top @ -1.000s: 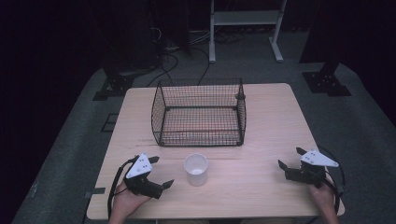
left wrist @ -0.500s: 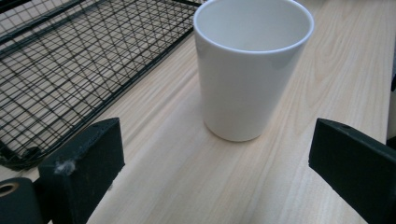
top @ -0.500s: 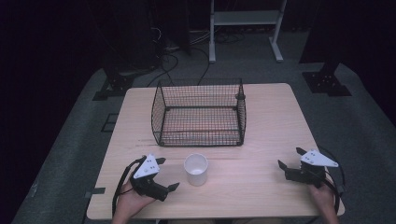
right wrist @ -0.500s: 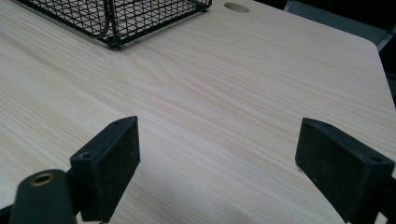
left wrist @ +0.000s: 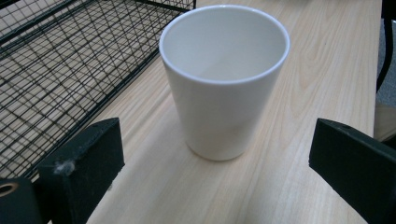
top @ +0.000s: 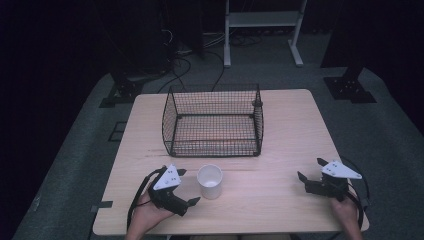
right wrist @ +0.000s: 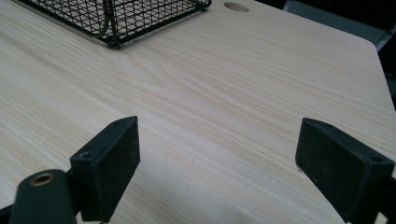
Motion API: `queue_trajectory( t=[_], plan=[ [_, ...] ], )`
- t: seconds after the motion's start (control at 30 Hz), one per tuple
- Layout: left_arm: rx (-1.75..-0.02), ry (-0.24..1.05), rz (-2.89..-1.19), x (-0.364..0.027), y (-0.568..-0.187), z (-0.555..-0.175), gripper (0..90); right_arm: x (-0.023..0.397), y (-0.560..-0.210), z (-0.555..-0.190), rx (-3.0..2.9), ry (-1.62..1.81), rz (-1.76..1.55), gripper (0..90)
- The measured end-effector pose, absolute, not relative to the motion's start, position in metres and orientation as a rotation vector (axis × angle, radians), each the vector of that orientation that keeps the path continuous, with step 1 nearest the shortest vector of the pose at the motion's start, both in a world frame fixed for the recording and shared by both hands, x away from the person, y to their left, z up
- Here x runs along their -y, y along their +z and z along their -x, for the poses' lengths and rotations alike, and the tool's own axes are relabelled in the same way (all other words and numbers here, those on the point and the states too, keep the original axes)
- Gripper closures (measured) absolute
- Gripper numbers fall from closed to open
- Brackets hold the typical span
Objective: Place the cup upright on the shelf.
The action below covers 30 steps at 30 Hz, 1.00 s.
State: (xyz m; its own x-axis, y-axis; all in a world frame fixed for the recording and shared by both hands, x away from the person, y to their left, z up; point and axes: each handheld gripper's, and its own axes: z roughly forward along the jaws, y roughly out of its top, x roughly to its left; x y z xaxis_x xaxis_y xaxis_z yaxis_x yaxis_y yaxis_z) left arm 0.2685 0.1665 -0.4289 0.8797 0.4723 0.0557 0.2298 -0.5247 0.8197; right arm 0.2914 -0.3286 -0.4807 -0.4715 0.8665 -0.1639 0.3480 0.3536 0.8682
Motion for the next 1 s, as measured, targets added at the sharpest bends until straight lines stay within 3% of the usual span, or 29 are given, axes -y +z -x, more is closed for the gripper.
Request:
queue_trajectory(
  t=[1.0],
  plan=[
    [-0.52,0.232,-2.233,-0.132,-0.439,-0.298,2.6,0.328,-0.481,-0.291,-1.99,1.054,-1.043,13.1]
  ],
)
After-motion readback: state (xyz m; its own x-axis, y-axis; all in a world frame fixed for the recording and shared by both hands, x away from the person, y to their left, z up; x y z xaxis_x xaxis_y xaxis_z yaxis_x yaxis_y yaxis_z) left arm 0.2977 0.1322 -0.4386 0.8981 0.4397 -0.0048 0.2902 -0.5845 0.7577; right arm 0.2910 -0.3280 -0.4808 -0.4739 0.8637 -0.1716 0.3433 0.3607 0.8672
